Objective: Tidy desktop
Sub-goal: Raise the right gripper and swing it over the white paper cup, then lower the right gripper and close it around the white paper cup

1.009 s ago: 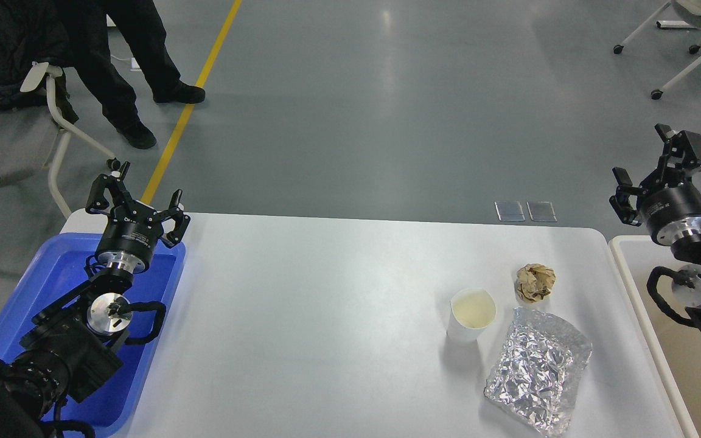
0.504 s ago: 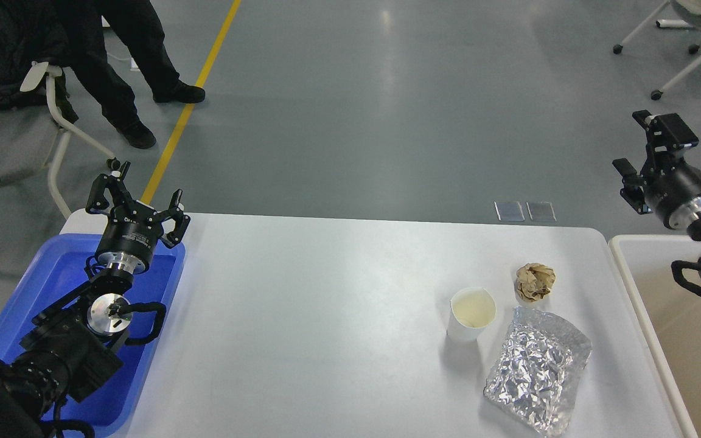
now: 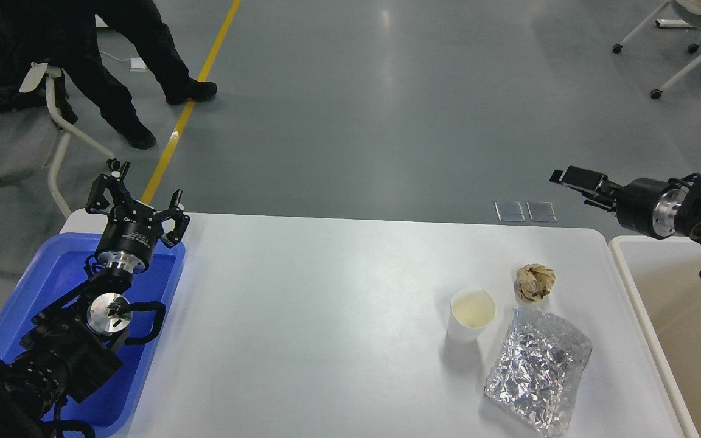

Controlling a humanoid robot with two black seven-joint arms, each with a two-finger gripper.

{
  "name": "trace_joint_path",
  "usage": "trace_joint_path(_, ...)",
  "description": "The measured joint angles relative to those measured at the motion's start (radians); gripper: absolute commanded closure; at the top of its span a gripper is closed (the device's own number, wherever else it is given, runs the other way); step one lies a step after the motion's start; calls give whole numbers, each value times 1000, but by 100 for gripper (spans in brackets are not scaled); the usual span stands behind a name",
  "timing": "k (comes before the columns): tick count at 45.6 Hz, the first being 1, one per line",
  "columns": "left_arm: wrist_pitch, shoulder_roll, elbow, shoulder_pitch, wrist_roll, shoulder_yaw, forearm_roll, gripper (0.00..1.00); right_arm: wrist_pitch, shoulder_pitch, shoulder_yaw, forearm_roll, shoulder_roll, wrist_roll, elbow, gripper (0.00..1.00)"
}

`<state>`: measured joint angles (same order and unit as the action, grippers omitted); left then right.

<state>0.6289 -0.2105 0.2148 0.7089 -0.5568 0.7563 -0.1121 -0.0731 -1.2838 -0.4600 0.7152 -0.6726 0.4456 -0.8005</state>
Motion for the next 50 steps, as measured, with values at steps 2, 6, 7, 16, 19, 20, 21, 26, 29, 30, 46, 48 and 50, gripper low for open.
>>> trace_joint_path(2, 0, 0, 0, 0, 0, 0, 0, 0, 0, -29, -24, 59, -8, 0, -42, 0)
trace_joint_path(6, 0, 0, 0, 0, 0, 0, 0, 0, -1, -79, -57, 154, -18, 1, -125, 0)
trace_joint_path(7, 0, 0, 0, 0, 0, 0, 0, 0, -1, -89, -63, 173, -20, 1, -144, 0)
trace_joint_path(16, 0, -1, 0, 0, 0, 0, 0, 0, -5, -164, -124, 307, 0, -6, -296, 0)
trace_joint_path(19, 0, -1, 0, 0, 0, 0, 0, 0, -5, -173, -149, 326, 21, -12, -315, 0)
trace_joint_path(20, 0, 0, 0, 0, 0, 0, 0, 0, -5, -175, -160, 332, 31, -16, -319, 0)
trace_joint_path(21, 0, 0, 0, 0, 0, 0, 0, 0, -4, -175, -168, 336, 40, -18, -321, 0)
trace_joint_path(26, 0, 0, 0, 0, 0, 0, 0, 0, 1, -157, -197, 352, 86, -31, -312, 0)
trace_joint_path(29, 0, 0, 0, 0, 0, 0, 0, 0, 4, -135, -207, 358, 114, -40, -290, 1)
trace_joint_path(30, 0, 0, 0, 0, 0, 0, 0, 0, 5, -124, -210, 360, 125, -44, -279, 1)
trace_joint_path(46, 0, 0, 0, 0, 0, 0, 0, 0, 46, 17, -227, 369, 236, -63, -139, 4)
trace_joint_path(48, 0, 0, 0, 0, 0, 0, 0, 0, 50, 31, -227, 364, 245, -64, -126, 10)
trace_joint_path(50, 0, 0, 0, 0, 0, 0, 0, 0, 52, 42, -228, 359, 252, -64, -117, 20)
